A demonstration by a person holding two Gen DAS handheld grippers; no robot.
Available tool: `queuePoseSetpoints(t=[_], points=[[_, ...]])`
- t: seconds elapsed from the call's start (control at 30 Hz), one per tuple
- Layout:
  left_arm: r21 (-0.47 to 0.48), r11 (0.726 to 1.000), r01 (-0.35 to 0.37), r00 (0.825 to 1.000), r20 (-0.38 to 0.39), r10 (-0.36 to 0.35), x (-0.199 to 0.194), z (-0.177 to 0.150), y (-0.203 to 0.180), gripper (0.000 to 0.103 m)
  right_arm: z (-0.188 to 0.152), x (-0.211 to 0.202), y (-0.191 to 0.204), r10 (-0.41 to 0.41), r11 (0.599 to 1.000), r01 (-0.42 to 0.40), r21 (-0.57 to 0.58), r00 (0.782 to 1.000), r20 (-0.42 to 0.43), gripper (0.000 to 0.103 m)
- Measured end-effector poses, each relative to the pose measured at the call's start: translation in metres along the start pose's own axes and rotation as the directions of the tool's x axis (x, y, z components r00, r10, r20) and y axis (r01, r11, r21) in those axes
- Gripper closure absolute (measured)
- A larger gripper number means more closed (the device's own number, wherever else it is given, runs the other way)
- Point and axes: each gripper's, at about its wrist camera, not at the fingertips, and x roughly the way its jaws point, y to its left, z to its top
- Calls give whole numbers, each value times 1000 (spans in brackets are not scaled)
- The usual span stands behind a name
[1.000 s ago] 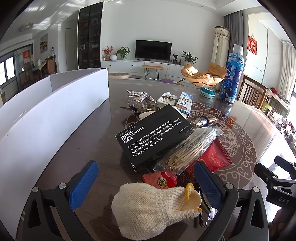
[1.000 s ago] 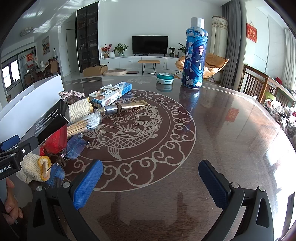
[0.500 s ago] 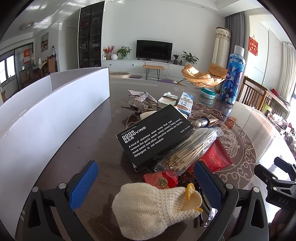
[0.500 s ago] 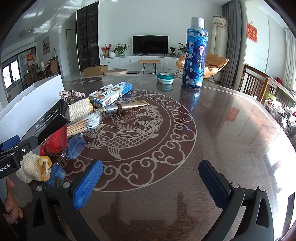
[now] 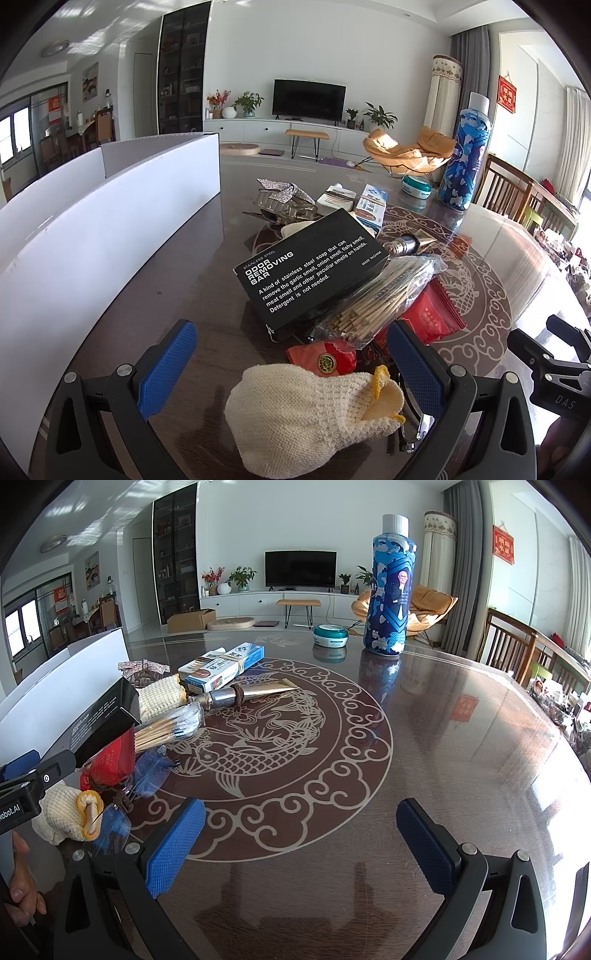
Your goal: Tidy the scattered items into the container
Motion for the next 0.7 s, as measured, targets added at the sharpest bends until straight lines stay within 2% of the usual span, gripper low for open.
queuePoseSetpoints(t=[0.7], points=[[-3, 1000, 1, 1000, 1, -1, 0, 0, 1, 0, -1, 2, 4, 6, 1000, -6, -1, 1000, -6, 0]])
